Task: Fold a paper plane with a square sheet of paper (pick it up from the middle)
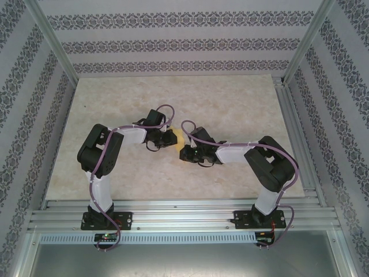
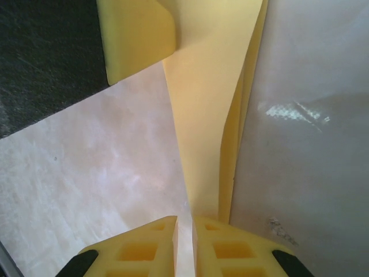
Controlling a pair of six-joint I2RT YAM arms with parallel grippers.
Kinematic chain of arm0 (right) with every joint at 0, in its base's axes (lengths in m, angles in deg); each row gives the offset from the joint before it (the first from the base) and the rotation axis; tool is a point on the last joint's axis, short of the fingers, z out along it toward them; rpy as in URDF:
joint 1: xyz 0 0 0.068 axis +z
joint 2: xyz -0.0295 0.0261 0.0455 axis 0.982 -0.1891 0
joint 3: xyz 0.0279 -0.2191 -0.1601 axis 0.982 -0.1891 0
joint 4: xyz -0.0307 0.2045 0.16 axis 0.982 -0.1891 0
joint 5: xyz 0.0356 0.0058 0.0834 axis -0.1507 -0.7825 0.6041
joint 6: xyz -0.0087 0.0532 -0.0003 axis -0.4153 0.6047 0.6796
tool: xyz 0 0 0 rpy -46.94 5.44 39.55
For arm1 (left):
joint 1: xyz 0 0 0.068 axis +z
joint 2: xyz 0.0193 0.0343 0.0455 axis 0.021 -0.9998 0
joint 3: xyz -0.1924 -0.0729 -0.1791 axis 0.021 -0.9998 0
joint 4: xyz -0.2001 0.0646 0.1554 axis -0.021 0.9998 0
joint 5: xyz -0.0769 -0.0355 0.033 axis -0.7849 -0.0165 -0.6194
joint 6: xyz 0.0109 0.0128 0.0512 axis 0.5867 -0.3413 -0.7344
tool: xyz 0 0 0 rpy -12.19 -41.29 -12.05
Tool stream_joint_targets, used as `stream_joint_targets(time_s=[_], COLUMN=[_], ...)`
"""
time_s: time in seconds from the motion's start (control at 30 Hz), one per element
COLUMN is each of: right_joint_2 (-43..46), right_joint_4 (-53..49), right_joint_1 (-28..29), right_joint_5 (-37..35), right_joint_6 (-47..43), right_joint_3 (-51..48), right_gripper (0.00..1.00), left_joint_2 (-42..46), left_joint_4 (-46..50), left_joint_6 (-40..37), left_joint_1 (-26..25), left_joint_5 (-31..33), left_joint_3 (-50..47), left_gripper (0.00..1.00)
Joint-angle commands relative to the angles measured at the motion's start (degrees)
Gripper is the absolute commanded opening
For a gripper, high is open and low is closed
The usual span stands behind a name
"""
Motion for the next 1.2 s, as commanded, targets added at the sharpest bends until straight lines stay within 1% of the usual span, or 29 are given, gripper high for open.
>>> stream_joint_targets(time_s=[0.0,0.37,0.53,0.67,0.87,1.17], right_joint_2=[-0.6,-2.8,2.4,5.0,3.5,1.1], right_joint_4=[-3.0,-5.4,-6.1,-5.8,-4.6,-5.7], right_joint_1=[0.8,0.6,1.2,1.5,1.8,1.8], right_joint_5=[-0.2,-3.0,-3.0,-1.3,-0.1,-1.2], right_joint_6=[-1.9,-2.2,-2.7,-2.7,-2.3,-2.4], right_joint_3=[-0.8,-0.8,-0.5,0.1,0.1,-0.5], right_gripper=[0.15,0.16,0.16,0.17,0.17,0.17], left_joint_2=[-1.0,-1.2,-1.2,-1.2,-1.2,-1.2], left_joint_4=[2.1,2.1,2.1,2.1,2.0,2.0], left_joint_6=[0.4,0.6,0.6,0.6,0.6,0.4], left_joint_1=[-0.5,-0.5,-0.5,-0.5,-0.5,-0.5], left_joint_5=[4.2,4.5,4.5,4.5,4.3,4.3], left_joint_3=[-1.0,-0.9,-1.1,-1.0,-1.1,-1.1], left_gripper=[0.16,0.16,0.16,0.16,0.16,0.16])
